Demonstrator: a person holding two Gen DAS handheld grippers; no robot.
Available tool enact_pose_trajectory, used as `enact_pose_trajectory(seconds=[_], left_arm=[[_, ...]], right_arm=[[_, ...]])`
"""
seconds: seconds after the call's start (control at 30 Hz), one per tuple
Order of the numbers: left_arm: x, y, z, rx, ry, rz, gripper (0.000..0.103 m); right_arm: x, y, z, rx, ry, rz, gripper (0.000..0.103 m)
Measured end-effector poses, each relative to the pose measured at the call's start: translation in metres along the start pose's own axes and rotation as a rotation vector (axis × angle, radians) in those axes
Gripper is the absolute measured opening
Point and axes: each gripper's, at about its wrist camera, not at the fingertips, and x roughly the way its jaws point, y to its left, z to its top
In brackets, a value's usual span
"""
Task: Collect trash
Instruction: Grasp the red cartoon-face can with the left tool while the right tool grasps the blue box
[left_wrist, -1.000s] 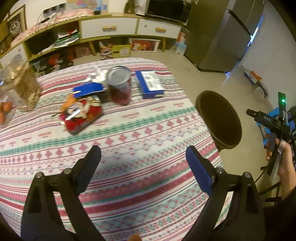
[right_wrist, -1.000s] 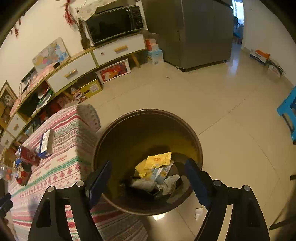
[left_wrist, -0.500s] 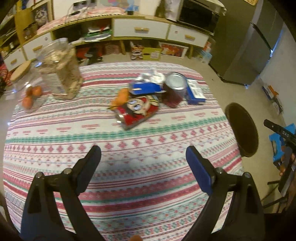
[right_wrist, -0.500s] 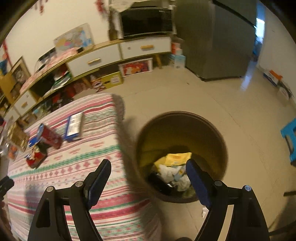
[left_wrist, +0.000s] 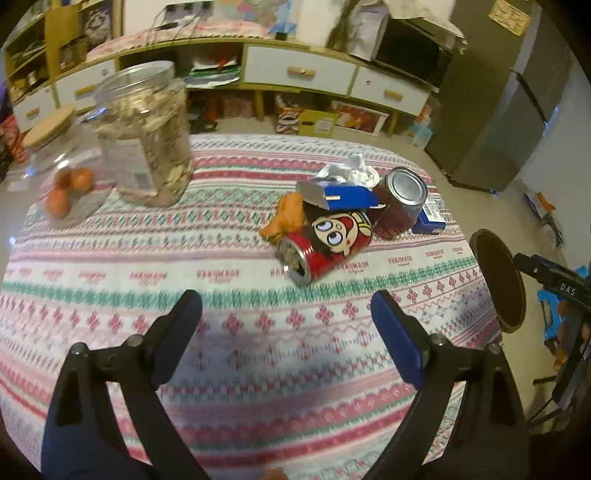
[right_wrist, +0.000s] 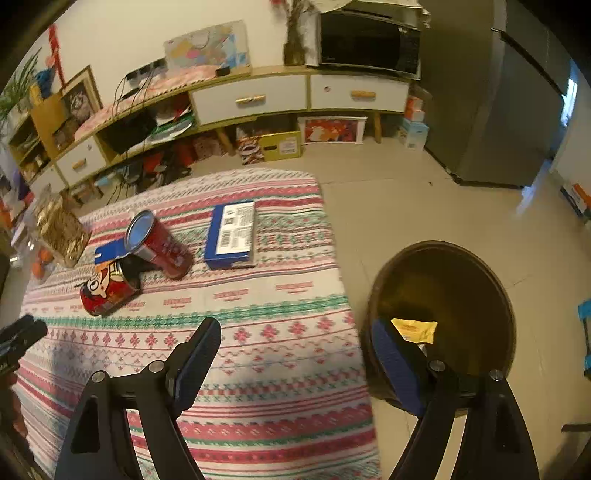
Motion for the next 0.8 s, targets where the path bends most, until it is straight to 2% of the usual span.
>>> enact_pose_trajectory(seconds=[0.1, 0.17, 0.23, 0.37, 0.53, 0.8], left_arm=[[0.019, -0.003, 0.006, 0.062, 0.008, -0.002, 0.093], [0.033, -0.004, 0.015, 0.106, 0.021, -0.002, 0.093], [0.044, -0.006, 0.025, 0.152, 0.027, -0.051, 0.093], [0.058, -0.020, 0.038, 0.261, 0.047, -0.086, 0.093], [0.074, -0.046, 0.044, 0.404, 0.096, -0.105, 0.092], [0.095, -0.059, 0.046, 0.478, 0.149, -0.077, 0.076]], right_arm=[[0.011, 0.007, -0.005, 0.004, 0.027, 0.013, 0.085], [0.020, 0.009, -0.006, 0.029, 0.064, 0.063, 0.085], [0.029, 0.009, -0.003, 0.052, 0.090, 0.115, 0.085], [0.041, 0.011, 0.011, 0.052, 0.076, 0.126, 0.085], [0.068, 0.014, 0.030, 0.060, 0.101, 0.151, 0.085], [0.105, 0.044, 0.046, -0.058, 0.084, 0.123, 0.085]])
